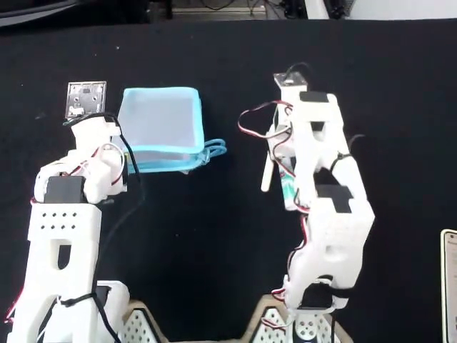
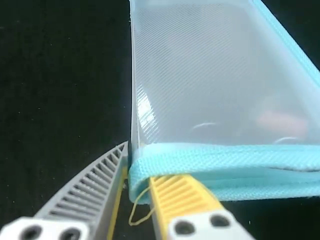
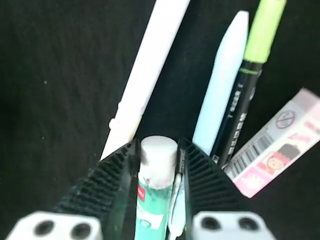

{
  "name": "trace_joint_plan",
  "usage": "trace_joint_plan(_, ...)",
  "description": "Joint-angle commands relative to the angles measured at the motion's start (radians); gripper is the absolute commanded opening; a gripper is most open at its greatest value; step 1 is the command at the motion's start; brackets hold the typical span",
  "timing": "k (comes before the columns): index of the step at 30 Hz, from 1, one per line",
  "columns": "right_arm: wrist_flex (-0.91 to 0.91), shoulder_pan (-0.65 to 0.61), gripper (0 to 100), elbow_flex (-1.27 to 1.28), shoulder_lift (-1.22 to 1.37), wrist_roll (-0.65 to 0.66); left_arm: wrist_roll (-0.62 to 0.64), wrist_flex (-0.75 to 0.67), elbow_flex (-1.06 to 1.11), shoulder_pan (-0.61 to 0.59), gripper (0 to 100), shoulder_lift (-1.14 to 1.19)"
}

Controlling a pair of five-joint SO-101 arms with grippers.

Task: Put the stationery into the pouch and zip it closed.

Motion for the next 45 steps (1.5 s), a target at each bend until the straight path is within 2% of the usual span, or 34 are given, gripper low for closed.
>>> trace_joint_plan(1, 0.066, -0.002, 11.6, -0.050, 0.013, 0.023, 0.012, -0.012, -0.010, 0.005, 3, -0.006)
trace_joint_plan(6, 0.064, -0.018, 11.8, -0.022, 0.018, 0.048, 0.012, -0.012, -0.010, 0.004, 3, -0.006)
trace_joint_plan(10, 0.069, -0.017, 15.8, -0.013, 0.012, 0.046, 0.012, -0.012, -0.010, 0.004, 3, -0.006)
trace_joint_plan(19, 0.107, -0.029, 15.7, -0.007, -0.007, 0.097, 0.011, -0.014, -0.010, 0.002, 3, -0.006)
trace_joint_plan(22, 0.089, -0.026, 7.1, 0.024, -0.039, 0.098, 0.011, -0.014, -0.010, 0.002, 3, -0.006)
trace_joint_plan(24, 0.081, -0.023, 0.6, 0.045, -0.076, 0.098, 0.011, -0.014, -0.010, 0.002, 3, -0.006)
trace_joint_plan(32, 0.183, -0.048, 1.1, 0.136, -0.475, 0.098, 0.011, -0.012, -0.010, 0.005, 3, -0.006)
trace_joint_plan(35, 0.189, -0.117, 1.1, 0.206, -0.662, 0.089, 0.012, -0.011, -0.010, 0.005, 3, -0.006)
trace_joint_plan(39, 0.158, -0.269, 1.1, 0.277, -0.905, 0.071, 0.015, -0.009, -0.010, 0.005, 3, -0.006)
trace_joint_plan(45, -0.012, -0.500, 1.4, 0.403, -1.222, 0.011, 0.015, -0.008, -0.010, 0.001, 3, -0.006)
